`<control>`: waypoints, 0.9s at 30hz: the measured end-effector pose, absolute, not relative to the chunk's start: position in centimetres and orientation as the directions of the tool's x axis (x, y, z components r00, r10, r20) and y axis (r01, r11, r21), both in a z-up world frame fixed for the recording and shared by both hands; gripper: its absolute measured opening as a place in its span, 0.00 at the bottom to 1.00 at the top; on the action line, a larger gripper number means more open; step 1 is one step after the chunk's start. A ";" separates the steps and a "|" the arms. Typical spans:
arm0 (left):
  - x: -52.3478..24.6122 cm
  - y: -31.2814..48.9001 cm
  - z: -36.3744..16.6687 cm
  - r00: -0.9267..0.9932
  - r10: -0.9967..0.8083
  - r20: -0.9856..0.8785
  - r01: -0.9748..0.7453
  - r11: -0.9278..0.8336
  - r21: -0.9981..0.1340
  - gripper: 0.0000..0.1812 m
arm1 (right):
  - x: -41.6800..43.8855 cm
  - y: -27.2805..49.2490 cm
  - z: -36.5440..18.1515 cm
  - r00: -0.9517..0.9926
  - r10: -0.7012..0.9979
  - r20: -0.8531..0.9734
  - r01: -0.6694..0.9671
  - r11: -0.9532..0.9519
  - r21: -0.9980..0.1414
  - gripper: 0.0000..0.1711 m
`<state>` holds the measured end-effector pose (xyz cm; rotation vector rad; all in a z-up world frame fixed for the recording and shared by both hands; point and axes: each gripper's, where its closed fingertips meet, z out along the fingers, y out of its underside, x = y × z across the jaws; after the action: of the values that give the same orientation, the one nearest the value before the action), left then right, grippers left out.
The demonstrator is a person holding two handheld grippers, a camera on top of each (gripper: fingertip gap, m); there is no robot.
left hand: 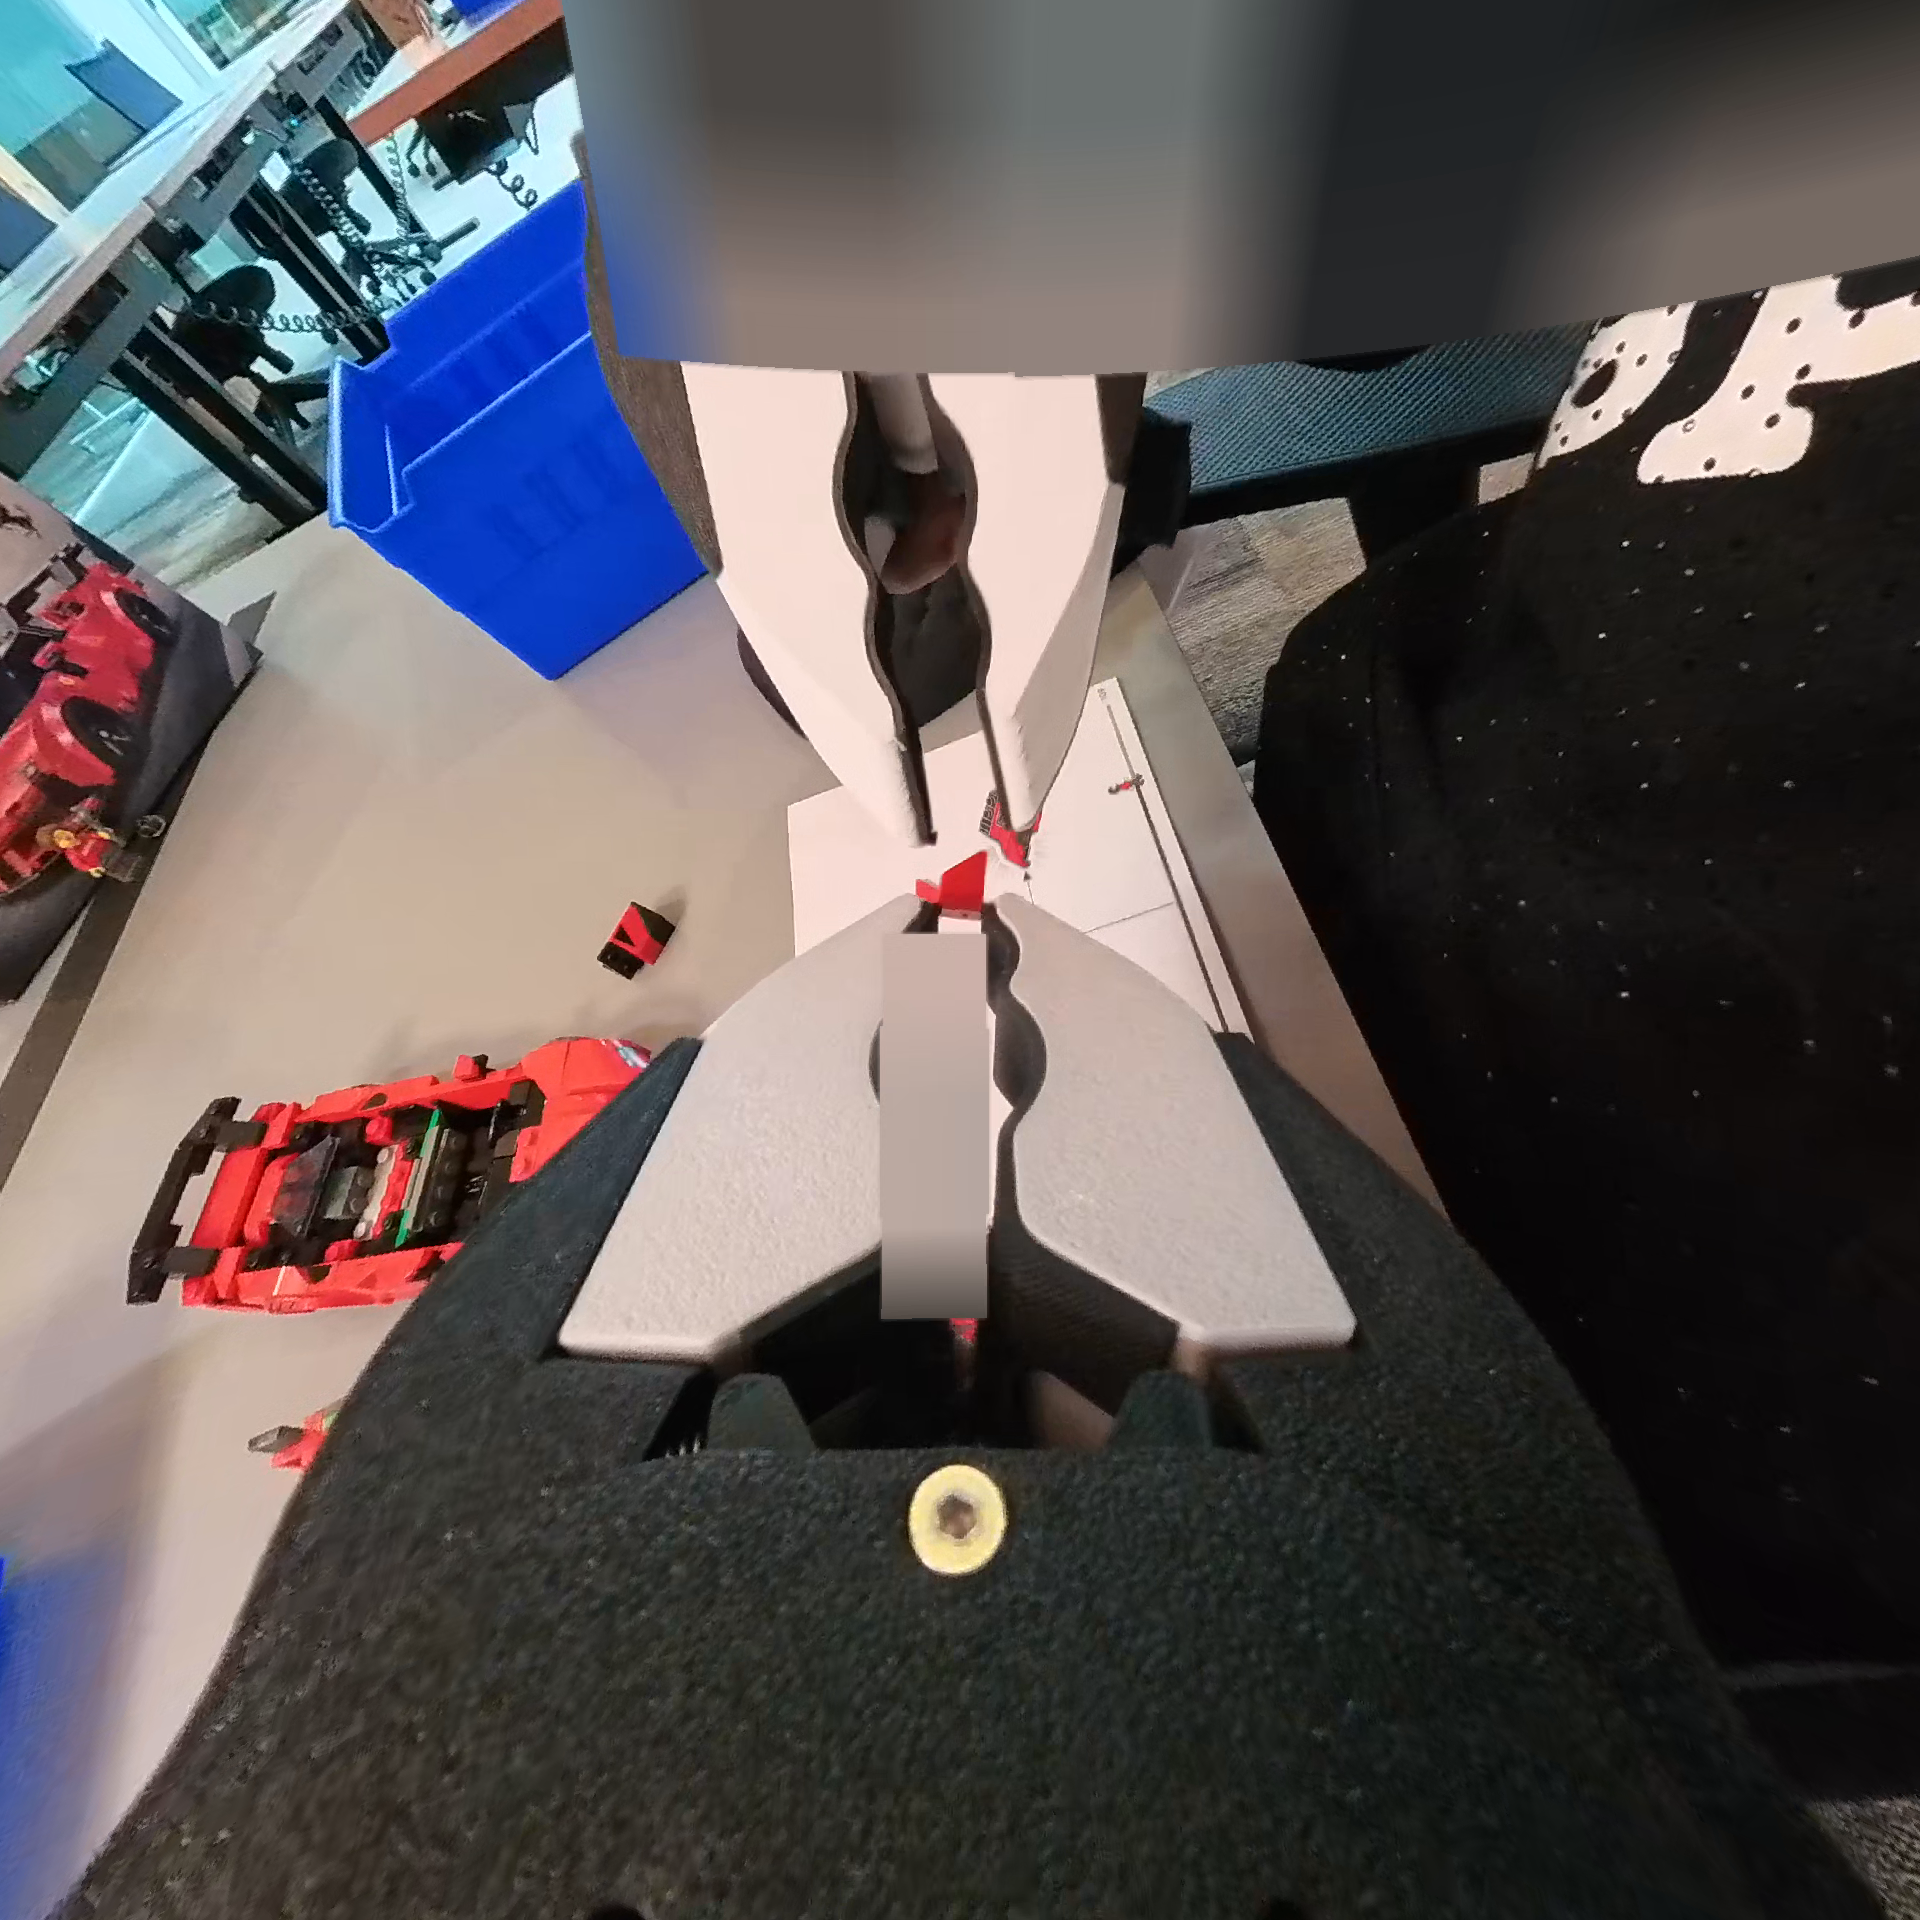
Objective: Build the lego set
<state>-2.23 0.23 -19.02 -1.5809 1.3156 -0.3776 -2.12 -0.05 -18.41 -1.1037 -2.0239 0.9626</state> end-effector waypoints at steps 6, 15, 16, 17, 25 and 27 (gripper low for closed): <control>-2.4 0.4 -19.0 0.369 -0.864 -0.342 -0.550 0.094 -0.830 0.05 | -2.3 0.4 -19.3 -0.429 0.886 0.177 0.441 0.377 -0.814 0.07; -2.1 0.5 -19.1 0.392 -0.857 -0.335 -0.536 0.083 -0.840 0.05 | -2.2 0.5 -19.8 -0.414 0.893 0.176 0.458 0.371 -0.808 0.06; -2.2 0.6 -19.0 0.404 -0.852 -0.333 -0.530 0.079 -0.844 0.05 | -2.3 0.7 -19.8 -0.403 0.899 0.173 0.460 0.363 -0.810 0.05; -2.3 0.7 -18.9 0.418 -0.846 -0.330 -0.521 0.075 -0.850 0.04 | -2.3 0.9 -19.7 -0.393 0.904 0.167 0.462 0.351 -0.814 0.05; -2.0 0.4 -19.2 0.478 -0.809 -0.342 -0.511 0.061 -0.857 0.04 | -1.8 1.1 -19.7 -0.356 0.933 0.055 0.469 0.229 -0.853 0.05; -2.1 0.4 -19.2 0.480 -0.806 -0.346 -0.514 0.061 -0.855 0.04 | -1.7 1.2 -19.8 -0.350 0.936 0.042 0.475 0.216 -0.853 0.05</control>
<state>-2.05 0.40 -19.23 -1.5986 1.1699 -0.3233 -1.74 1.21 -19.81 -1.3005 -1.9232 1.0432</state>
